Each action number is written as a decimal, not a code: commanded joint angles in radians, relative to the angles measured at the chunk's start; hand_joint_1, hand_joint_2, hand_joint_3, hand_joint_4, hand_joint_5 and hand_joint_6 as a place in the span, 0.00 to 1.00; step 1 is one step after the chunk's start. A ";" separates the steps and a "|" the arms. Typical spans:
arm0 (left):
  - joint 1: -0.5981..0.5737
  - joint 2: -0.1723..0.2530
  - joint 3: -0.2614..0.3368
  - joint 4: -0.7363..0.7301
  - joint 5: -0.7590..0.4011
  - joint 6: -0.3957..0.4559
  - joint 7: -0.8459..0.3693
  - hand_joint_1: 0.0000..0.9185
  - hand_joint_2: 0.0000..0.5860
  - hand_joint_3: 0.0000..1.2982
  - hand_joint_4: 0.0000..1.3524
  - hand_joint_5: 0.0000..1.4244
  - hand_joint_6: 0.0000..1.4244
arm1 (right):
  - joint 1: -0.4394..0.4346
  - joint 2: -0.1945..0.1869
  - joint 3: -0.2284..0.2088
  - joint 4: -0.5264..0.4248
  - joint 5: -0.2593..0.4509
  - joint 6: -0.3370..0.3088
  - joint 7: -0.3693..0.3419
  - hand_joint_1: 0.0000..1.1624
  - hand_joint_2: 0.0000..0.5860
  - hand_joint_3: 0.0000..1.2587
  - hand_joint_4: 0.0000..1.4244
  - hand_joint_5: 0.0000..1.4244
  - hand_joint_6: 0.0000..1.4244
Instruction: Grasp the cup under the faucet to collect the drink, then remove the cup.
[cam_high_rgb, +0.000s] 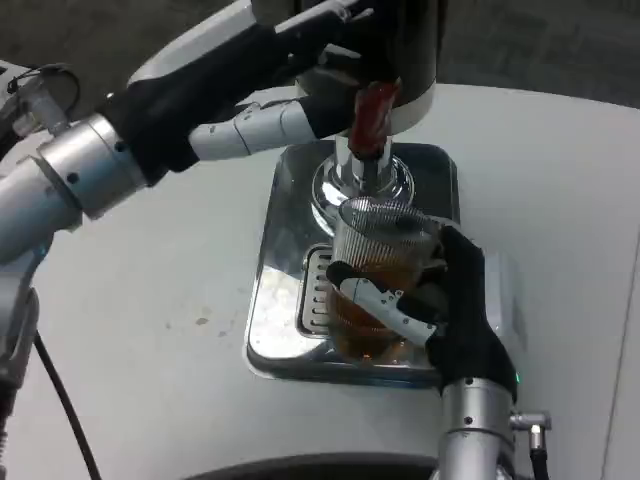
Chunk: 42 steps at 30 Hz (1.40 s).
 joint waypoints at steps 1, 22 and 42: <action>0.041 0.012 0.026 -0.057 -0.028 0.027 0.014 0.00 0.01 0.07 0.08 0.19 0.13 | 0.072 0.018 -0.001 -0.104 0.009 -0.006 0.015 0.68 0.41 0.51 0.57 0.61 0.24; 0.320 0.040 0.186 -0.330 -0.077 0.176 0.112 0.00 0.01 0.09 0.10 0.20 0.14 | 0.318 -0.036 -0.036 -0.430 0.022 0.020 0.107 0.68 0.39 0.53 0.59 0.64 0.25; 0.761 0.032 0.345 -0.488 -0.068 0.144 0.184 0.00 0.03 0.10 0.11 0.21 0.15 | 0.562 -0.081 -0.016 -0.736 -0.016 -0.012 0.224 0.74 0.38 0.57 0.59 0.66 0.26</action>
